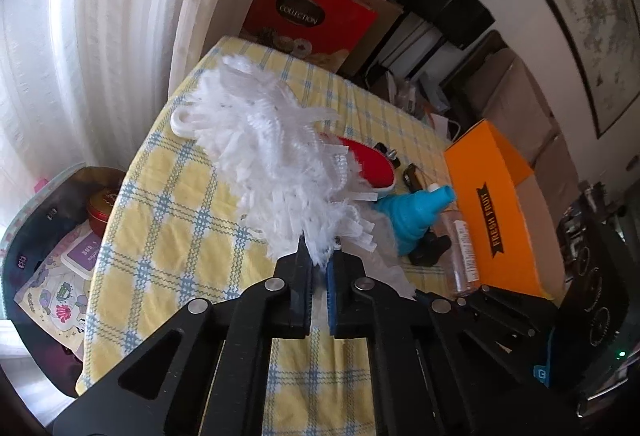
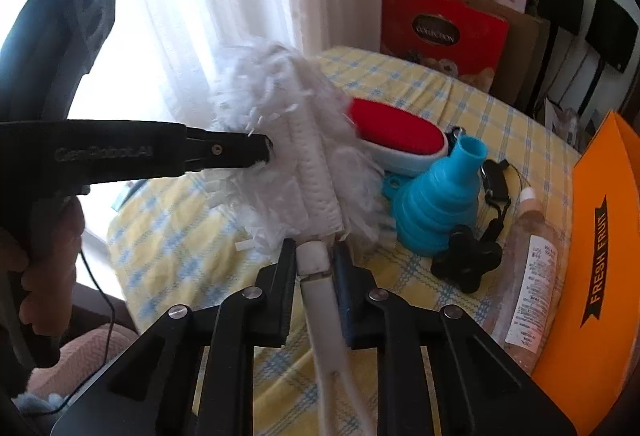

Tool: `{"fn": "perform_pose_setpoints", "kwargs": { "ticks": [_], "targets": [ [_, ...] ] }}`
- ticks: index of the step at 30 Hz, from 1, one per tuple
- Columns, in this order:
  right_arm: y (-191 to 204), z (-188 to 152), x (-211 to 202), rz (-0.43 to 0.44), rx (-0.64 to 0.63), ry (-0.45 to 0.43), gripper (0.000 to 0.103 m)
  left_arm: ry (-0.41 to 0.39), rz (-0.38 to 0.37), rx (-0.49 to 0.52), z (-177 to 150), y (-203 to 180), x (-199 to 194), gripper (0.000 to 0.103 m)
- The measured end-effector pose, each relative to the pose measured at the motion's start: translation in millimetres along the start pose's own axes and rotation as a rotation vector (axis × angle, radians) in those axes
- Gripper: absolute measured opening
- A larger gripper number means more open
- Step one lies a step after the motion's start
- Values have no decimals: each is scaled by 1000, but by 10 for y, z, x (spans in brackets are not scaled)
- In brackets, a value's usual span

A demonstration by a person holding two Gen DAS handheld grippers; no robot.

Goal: Organize objects
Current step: 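Lift the feather duster with the left tool and carry it over the cardboard box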

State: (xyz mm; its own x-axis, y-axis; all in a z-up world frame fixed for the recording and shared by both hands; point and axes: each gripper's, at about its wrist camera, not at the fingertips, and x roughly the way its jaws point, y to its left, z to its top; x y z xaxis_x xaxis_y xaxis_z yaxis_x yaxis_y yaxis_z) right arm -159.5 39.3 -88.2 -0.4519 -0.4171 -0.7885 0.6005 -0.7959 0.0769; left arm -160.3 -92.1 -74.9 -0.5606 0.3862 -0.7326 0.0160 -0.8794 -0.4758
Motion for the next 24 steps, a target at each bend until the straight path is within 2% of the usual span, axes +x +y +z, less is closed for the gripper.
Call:
{"fn": "perform_pose_setpoints", "kwargs": {
  "ticks": [9, 16, 24],
  "targets": [
    [156, 80, -341, -2, -13, -46, 15, -49, -26, 37, 73, -206, -320, 4],
    [79, 143, -756, -1, 15, -106, 15, -91, -76, 96, 209, -590, -608, 4],
    [-125, 150, -1243, -53, 34, -155, 15, -104, -124, 159, 346, -1095, -712, 4]
  ]
}}
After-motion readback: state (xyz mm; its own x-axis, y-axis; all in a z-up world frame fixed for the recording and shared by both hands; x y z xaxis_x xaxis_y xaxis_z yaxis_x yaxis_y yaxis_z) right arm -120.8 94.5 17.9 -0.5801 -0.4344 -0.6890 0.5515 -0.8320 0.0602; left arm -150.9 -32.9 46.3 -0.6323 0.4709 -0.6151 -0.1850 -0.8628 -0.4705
